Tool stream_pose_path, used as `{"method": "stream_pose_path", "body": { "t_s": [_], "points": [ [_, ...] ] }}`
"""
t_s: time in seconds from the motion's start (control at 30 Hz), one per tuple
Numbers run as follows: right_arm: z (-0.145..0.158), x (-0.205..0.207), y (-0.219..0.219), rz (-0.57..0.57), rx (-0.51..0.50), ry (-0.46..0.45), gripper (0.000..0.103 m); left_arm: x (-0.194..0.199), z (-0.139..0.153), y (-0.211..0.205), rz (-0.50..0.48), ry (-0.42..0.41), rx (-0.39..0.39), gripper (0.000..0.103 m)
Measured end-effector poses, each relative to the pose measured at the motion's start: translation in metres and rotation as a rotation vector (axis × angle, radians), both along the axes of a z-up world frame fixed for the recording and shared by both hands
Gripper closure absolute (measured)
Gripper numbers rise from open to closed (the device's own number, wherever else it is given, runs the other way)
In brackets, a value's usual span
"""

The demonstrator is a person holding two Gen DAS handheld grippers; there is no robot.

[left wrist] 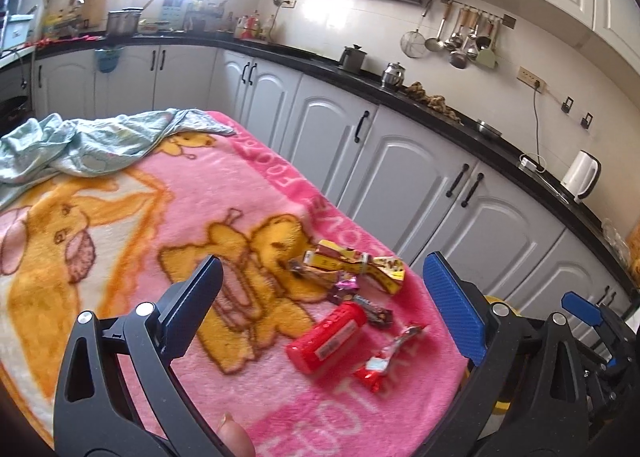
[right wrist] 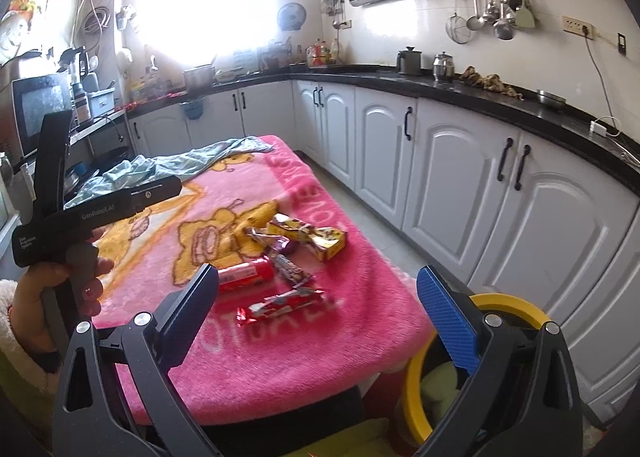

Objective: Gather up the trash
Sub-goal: 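Move both open tools back over the remaining trash on the blanket, then grasp the red cylinder with the left tool while the right tool grasps the red snack wrapper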

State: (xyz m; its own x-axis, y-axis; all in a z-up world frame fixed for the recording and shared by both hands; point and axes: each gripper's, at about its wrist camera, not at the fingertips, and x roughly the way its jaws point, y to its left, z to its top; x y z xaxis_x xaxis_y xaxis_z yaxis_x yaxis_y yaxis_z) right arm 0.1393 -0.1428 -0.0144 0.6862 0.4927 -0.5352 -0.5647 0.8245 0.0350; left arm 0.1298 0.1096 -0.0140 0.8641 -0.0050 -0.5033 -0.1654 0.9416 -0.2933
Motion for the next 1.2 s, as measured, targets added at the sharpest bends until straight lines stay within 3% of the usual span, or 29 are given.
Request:
{"method": "stream_pose_path", "body": {
  "t_s": [0.23, 0.43, 0.93, 1.2],
  "points": [
    [-0.007, 0.012, 0.023, 0.021, -0.011, 0.014, 0.007, 0.001, -0.016, 0.011, 0.008, 0.044, -0.002, 0.011],
    [-0.026, 0.030, 0.030, 0.008, -0.012, 0.084, 0.007, 0.005, -0.032, 0.014, -0.015, 0.083, 0.002, 0.011],
    [-0.074, 0.064, 0.029, -0.019, -0.001, 0.250, 0.007, 0.032, -0.077, -0.012, -0.165, 0.225, 0.087, 0.012],
    [-0.098, 0.087, 0.040, 0.005, 0.043, 0.413, 0.036, 0.049, -0.090, -0.018, -0.240, 0.254, 0.095, 0.033]
  ]
}}
